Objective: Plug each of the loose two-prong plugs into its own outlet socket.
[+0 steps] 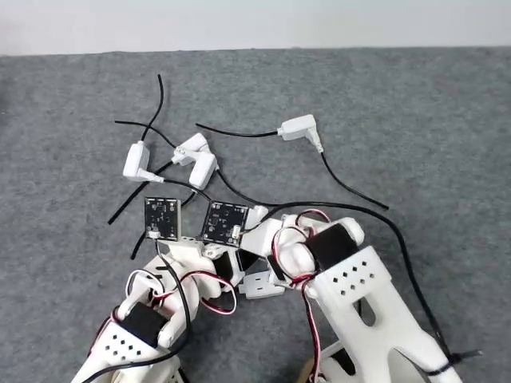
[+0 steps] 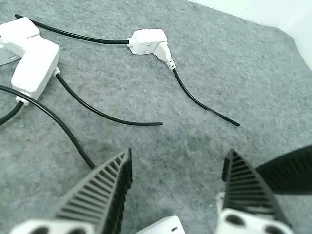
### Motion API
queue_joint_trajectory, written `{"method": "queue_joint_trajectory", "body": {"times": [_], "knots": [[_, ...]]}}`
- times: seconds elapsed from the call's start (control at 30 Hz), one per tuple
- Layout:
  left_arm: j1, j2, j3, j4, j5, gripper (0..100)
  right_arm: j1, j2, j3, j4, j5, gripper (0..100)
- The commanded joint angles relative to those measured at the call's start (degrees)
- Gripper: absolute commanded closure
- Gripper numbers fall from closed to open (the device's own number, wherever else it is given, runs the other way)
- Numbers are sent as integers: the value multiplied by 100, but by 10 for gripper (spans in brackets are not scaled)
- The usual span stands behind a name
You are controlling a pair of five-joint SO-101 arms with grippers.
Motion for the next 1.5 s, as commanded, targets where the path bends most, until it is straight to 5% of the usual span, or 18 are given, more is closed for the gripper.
{"method": "queue_joint_trajectory", "body": {"times": [0.0, 0.4, 1.47], "knots": [[26, -53, -259, 9, 62, 713, 154, -4, -123, -215, 62, 991], [79, -53, -127, 0, 53, 713, 127, -22, -1477, 523, -141, 991], [79, -53, -40, 9, 53, 715, 171, -470, -2163, 673, -712, 991]]}}
